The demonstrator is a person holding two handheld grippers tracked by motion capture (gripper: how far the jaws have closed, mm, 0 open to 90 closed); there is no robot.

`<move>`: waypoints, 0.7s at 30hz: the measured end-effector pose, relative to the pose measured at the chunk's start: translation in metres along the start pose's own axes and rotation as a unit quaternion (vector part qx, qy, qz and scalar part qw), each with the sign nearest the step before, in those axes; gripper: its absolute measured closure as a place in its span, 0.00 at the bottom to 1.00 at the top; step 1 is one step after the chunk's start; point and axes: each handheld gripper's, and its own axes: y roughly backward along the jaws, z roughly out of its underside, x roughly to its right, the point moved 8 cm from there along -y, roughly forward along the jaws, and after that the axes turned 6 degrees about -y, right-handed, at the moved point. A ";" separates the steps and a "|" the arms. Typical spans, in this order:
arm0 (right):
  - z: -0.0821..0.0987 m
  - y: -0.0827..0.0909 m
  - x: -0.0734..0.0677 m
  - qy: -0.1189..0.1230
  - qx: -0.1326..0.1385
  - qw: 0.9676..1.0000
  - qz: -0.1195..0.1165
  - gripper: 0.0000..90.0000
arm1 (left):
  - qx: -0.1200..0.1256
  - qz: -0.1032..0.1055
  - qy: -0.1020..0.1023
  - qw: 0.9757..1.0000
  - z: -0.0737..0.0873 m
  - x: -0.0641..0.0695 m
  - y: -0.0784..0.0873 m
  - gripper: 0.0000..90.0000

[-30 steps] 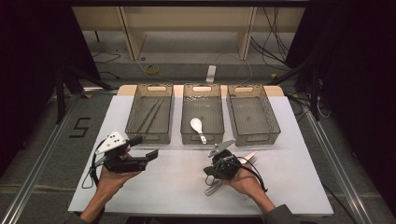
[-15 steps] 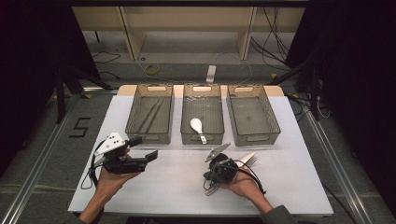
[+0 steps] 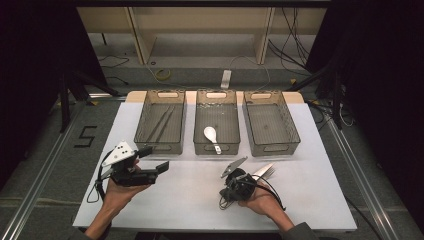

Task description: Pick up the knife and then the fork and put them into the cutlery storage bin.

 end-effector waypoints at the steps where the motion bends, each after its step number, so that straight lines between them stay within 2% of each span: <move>1: 0.001 0.000 0.000 0.000 0.000 1.000 0.000 1.00 | 0.000 0.000 0.000 1.000 0.000 0.000 0.000 0.17; 9: 0.010 0.005 -0.002 -0.002 -0.009 1.000 -0.009 1.00 | 0.002 -0.001 0.003 1.000 0.000 0.000 0.000 0.17; 21: 0.033 0.018 -0.004 0.000 -0.020 1.000 -0.001 1.00 | 0.000 -0.002 -0.001 1.000 0.000 0.000 0.001 0.17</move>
